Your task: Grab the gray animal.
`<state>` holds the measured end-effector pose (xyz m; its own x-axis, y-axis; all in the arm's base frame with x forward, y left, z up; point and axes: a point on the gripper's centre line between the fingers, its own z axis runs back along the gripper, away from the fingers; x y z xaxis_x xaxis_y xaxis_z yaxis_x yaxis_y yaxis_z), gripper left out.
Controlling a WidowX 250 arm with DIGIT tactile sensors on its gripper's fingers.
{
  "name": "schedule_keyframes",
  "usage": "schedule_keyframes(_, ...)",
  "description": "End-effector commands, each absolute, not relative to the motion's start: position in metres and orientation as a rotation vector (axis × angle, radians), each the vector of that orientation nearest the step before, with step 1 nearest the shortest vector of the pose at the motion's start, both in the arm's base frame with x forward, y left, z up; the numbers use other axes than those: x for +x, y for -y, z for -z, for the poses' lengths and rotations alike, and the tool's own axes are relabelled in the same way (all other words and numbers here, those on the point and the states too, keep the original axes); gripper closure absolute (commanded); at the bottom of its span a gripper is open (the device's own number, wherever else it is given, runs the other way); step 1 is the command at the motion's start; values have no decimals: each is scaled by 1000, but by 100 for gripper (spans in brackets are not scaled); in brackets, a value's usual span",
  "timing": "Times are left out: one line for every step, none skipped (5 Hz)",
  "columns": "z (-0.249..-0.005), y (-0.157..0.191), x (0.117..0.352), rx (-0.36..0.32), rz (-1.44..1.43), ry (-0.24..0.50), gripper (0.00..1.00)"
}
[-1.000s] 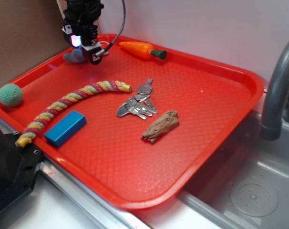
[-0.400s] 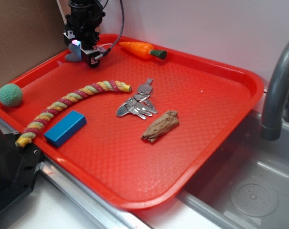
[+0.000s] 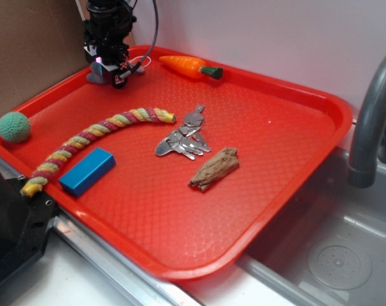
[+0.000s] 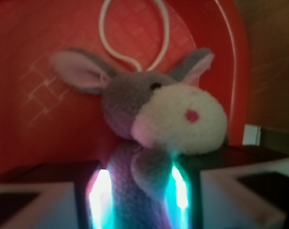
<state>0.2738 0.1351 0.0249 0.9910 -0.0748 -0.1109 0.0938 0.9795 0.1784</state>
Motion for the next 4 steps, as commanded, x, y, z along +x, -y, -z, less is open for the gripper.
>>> schedule_keyframes(-131,-50,259,81,267,-166,100)
schedule_keyframes(-155,-17,254,36,292,-200,100)
schedule_keyframes(-189,-1,245,-2,273,-156,100)
schedule_keyframes(-207,-9,225,-15,260,-105,100)
